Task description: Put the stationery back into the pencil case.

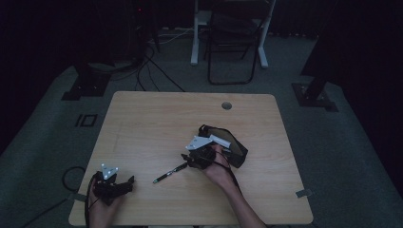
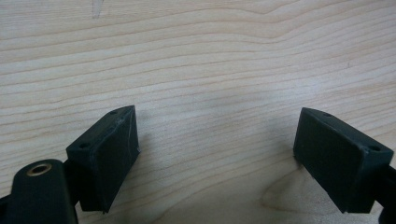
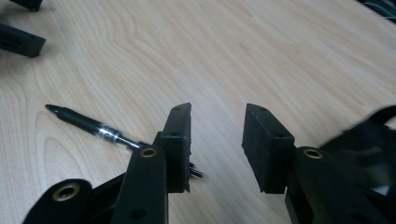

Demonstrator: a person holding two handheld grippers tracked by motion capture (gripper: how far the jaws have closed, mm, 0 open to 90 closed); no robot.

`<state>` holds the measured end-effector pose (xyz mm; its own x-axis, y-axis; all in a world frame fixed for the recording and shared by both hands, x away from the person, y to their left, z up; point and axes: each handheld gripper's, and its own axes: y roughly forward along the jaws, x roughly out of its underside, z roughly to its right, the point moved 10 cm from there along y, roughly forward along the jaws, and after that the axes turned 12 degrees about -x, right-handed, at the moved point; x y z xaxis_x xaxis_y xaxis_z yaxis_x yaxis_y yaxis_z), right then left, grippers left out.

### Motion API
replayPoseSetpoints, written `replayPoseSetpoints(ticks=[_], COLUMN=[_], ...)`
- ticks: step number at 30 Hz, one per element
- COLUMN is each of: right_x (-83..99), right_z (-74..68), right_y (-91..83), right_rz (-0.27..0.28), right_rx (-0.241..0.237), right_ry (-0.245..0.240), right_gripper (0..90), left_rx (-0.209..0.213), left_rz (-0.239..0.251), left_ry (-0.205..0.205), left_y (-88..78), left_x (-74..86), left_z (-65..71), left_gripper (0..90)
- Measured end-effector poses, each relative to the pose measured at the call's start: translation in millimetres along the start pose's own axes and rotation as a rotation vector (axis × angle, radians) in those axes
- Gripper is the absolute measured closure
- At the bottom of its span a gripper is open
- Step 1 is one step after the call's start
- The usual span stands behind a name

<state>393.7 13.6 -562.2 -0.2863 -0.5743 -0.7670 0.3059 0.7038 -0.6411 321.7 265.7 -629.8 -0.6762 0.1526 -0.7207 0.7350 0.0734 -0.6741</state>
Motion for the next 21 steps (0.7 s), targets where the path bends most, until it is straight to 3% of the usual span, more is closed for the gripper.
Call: replayPoseSetpoints(ticks=[21], right_x=[19.9], right_z=[-47.1], right_y=[54.9], right_rz=[-0.125], right_rx=[-0.150], right_ry=[-0.121], right_gripper=[64.3], left_rx=[0.001], left_rz=[0.000], left_ry=[-0.001], left_y=[0.0], left_x=[0.0], left_z=[0.2], left_gripper=[14.4])
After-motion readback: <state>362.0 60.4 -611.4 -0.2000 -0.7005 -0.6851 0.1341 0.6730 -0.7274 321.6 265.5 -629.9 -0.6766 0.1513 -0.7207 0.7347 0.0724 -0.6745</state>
